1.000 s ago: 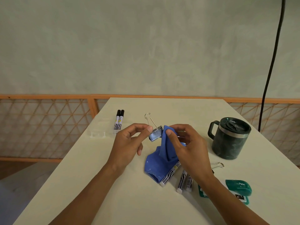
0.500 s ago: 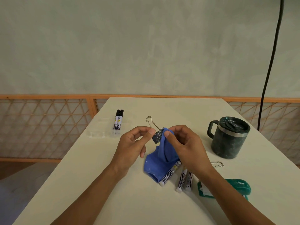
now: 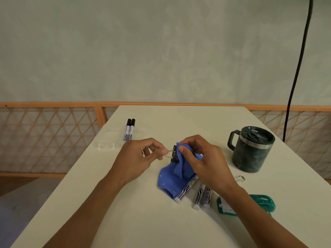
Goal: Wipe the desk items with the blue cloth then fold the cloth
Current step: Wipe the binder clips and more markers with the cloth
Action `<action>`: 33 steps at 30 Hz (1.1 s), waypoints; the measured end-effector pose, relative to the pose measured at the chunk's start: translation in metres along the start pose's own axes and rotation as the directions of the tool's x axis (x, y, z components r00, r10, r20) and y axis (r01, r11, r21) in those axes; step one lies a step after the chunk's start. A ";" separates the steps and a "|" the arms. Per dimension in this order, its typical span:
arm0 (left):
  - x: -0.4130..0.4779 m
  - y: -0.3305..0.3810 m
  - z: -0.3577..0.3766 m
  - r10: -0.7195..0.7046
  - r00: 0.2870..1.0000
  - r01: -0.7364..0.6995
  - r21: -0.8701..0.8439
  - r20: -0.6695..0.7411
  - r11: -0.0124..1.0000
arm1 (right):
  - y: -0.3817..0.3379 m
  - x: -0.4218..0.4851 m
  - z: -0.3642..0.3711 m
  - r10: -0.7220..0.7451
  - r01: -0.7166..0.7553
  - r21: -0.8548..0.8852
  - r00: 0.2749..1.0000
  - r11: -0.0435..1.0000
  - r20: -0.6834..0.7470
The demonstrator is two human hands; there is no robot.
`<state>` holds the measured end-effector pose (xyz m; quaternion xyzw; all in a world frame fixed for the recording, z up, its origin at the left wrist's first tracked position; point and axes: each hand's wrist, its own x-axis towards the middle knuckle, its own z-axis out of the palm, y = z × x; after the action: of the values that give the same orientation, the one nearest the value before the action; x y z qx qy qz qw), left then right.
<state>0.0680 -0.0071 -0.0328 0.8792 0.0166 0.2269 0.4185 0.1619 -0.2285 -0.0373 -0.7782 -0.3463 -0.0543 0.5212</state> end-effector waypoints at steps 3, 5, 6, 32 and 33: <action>0.000 0.000 0.001 -0.018 0.998 0.017 0.029 0.063 0.999 | -0.002 -0.001 0.004 0.002 0.000 0.021 0.998 1.000 -0.066; 0.000 0.000 0.003 -0.007 0.997 0.002 0.060 0.077 0.998 | -0.003 -0.004 0.009 -0.010 0.013 0.023 0.994 1.000 -0.110; -0.001 0.000 0.005 0.004 0.998 -0.009 0.060 0.070 0.998 | -0.004 -0.004 0.011 -0.009 0.013 0.029 0.991 0.999 -0.133; -0.002 0.007 0.017 -0.046 0.990 0.031 -0.107 -0.135 0.994 | -0.004 0.000 0.014 0.021 -0.007 0.091 0.989 0.996 -0.150; -0.001 0.006 0.016 -0.049 0.990 0.035 -0.101 -0.136 0.994 | -0.004 0.000 0.011 0.040 -0.028 0.110 0.993 0.994 -0.112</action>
<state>0.0725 -0.0230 -0.0380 0.8392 0.0528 0.2790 0.4638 0.1564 -0.2185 -0.0396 -0.7502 -0.3051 -0.0707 0.5823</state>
